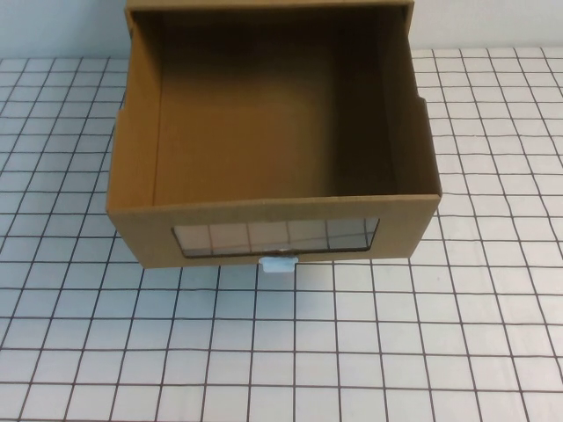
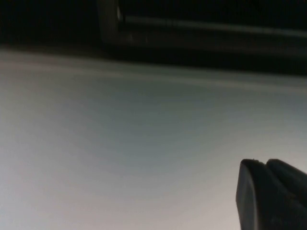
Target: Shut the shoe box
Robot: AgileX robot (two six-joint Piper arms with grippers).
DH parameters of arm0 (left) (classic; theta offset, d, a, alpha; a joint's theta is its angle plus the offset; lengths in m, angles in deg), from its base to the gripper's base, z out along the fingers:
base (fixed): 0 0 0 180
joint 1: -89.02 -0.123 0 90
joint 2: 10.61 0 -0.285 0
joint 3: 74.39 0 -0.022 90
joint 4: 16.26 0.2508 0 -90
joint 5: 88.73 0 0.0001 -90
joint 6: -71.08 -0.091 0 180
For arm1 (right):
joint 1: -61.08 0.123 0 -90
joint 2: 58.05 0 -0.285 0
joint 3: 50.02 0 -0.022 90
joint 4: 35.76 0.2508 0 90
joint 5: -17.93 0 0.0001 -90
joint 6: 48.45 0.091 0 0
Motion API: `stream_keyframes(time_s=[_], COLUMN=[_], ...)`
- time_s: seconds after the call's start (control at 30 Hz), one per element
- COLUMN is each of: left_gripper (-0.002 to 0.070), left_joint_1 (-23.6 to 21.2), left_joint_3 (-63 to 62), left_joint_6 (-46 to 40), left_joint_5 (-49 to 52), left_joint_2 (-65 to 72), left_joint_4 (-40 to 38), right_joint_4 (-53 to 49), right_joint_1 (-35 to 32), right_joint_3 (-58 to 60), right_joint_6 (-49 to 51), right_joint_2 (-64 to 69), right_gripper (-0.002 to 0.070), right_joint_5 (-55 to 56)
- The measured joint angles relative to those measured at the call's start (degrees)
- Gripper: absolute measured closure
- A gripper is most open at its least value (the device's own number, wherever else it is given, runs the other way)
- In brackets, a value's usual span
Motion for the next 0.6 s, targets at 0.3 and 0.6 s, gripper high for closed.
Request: stream_keyframes(time_s=[0.3,0.6], left_gripper=[0.068,0.068], left_joint_1=[0.0,0.0], left_joint_3=[-24.96,-39.84], left_joint_6=[-6.56,0.92], left_joint_5=[33.94,57.02], left_joint_2=[24.0,46.92], left_joint_4=[-4.14,-3.08], right_joint_4=[-2.37,0.66], right_joint_1=[0.0,0.0], right_joint_3=[-21.95,-26.49], right_joint_6=[-0.27,-0.26], right_joint_2=[21.24,30.92], right_gripper=[0.0689,0.0689], right_joint_5=[-37.0,-47.79])
